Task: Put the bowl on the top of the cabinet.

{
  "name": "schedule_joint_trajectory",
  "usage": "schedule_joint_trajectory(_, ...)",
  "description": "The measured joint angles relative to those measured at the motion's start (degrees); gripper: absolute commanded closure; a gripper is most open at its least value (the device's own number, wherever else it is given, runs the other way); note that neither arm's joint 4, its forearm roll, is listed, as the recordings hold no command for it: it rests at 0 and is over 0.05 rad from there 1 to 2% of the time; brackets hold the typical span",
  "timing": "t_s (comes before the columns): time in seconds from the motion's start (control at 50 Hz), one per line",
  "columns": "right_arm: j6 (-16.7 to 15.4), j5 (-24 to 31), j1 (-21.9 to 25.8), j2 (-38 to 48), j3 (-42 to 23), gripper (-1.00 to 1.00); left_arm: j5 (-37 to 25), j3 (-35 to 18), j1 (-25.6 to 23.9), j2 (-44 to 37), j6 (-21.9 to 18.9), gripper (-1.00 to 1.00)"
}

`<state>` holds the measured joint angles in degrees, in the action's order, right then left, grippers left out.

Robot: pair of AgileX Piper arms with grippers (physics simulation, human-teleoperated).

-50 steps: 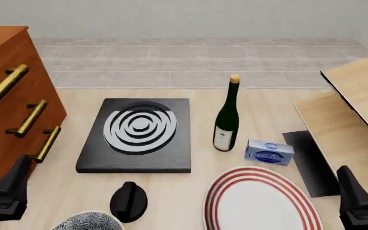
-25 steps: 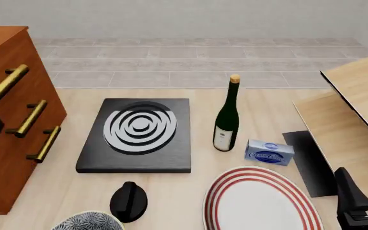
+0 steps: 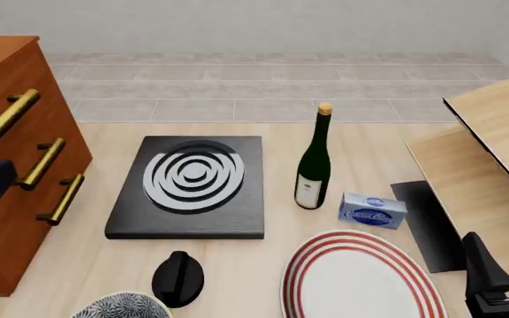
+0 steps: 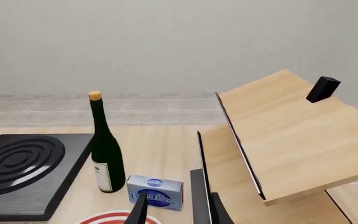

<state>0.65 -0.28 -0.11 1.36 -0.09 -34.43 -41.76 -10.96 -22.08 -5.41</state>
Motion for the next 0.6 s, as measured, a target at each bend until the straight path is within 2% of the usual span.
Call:
schedule_joint_trajectory(0.36,0.2,-1.0,-0.1,1.2,0.1,-1.0,-10.3,-4.1,-4.2,-4.1,3.9,-1.0)
schedule_joint_trajectory(0.6,0.2,-1.3,-0.1,1.5,0.1,-1.0,-14.1,-2.3,-7.1,-3.9,5.1,-1.0)
